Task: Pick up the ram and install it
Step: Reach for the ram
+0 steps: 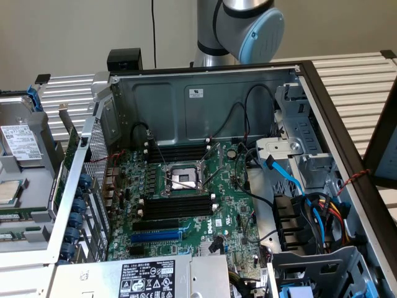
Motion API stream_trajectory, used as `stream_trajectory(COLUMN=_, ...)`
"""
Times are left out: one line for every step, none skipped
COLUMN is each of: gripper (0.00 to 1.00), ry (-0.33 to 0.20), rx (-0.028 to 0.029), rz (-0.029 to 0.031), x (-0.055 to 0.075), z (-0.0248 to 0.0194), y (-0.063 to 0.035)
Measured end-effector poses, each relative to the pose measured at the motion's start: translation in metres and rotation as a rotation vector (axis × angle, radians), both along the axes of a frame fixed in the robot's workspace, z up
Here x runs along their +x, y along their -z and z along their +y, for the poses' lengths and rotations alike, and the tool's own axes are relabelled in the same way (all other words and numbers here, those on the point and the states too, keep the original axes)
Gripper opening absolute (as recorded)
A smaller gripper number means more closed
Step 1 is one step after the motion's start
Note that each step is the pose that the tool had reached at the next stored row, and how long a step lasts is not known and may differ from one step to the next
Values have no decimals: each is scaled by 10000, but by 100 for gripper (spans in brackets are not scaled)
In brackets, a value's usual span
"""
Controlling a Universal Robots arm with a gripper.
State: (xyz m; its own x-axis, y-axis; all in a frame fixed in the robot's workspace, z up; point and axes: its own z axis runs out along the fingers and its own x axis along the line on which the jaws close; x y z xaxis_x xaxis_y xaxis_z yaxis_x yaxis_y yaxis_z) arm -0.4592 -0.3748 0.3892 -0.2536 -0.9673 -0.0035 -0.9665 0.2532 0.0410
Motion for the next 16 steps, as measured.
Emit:
stream_trajectory(gripper=10, ry=-181, rx=0, rz=-1, x=0, z=0, y=2)
stream_trajectory(gripper=10, ry=-359, rx=1, rz=-2, x=0, z=0, y=3)
stream_trajectory(gripper=10, ry=-540, rx=1, rz=-3, x=-1, z=0, y=5)
stream_trajectory(gripper=10, ry=-719, rx=2, rz=-3, x=-1, z=0, y=6)
stream_trajectory(gripper=10, ry=-894, rx=1, rz=-3, x=-1, z=0, y=7)
stream_trajectory(gripper=10, ry=-973, rx=2, rz=-2, x=-1, z=0, y=7)
stream_trajectory(gripper=10, ry=-974, rx=0, rz=-1, x=-1, z=0, y=7)
stream_trajectory(gripper=10, ry=-974, rx=4, rz=-1, x=-1, z=3, y=7)
stream_trajectory(gripper=10, ry=-974, rx=6, rz=-1, x=-1, z=4, y=7)
stream_trajectory(gripper=10, ry=-974, rx=6, rz=-1, x=-1, z=4, y=7)
stream_trajectory(gripper=10, ry=-975, rx=7, rz=-2, x=-1, z=4, y=7)
stream_trajectory(gripper=10, ry=-975, rx=7, rz=-2, x=0, z=4, y=8)
stream_trajectory(gripper=10, ry=-976, rx=7, rz=-2, x=-1, z=4, y=7)
stream_trajectory(gripper=10, ry=-976, rx=7, rz=-3, x=0, z=4, y=8)
stream_trajectory(gripper=10, ry=-976, rx=21, rz=-2, x=0, z=5, y=8)
stream_trajectory(gripper=10, ry=-975, rx=33, rz=-2, x=0, z=5, y=9)
